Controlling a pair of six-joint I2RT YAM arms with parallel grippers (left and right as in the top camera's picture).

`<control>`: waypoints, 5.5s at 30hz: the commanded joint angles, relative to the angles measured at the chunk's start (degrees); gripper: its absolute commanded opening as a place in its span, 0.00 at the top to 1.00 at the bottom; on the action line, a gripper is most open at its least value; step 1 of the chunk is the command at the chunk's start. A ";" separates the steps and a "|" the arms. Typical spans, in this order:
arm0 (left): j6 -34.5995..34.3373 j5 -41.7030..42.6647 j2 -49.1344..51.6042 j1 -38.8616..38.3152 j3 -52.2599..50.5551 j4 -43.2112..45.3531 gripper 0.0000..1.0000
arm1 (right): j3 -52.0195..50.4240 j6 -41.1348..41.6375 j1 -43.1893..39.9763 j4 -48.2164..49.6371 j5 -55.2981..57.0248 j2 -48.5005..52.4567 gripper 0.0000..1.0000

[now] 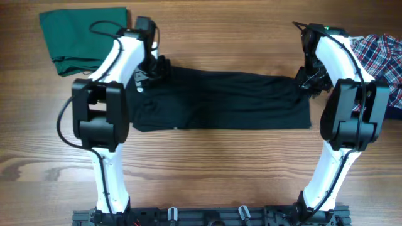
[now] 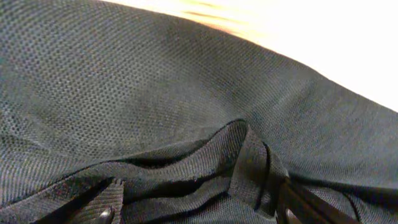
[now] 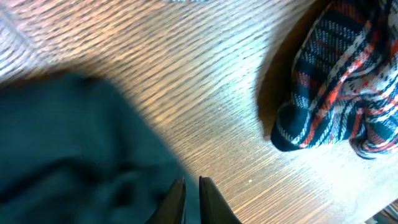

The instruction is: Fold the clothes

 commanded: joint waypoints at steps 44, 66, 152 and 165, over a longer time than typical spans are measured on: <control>-1.38 -3.89 0.42 6.82 0.26 -3.04 0.18 | -2.01 -1.46 7.15 8.00 -5.57 1.27 0.92; -1.22 -5.38 -11.34 6.64 0.81 -5.49 0.01 | 11.19 -0.92 6.75 3.61 -3.82 1.25 0.44; 2.12 5.18 -12.98 3.45 -2.43 -12.26 0.00 | -18.45 -16.76 -1.16 22.05 -25.03 1.27 0.96; 2.12 5.18 -12.98 3.45 -2.43 -12.24 0.00 | -17.68 -15.82 -10.78 21.55 -22.62 1.27 0.96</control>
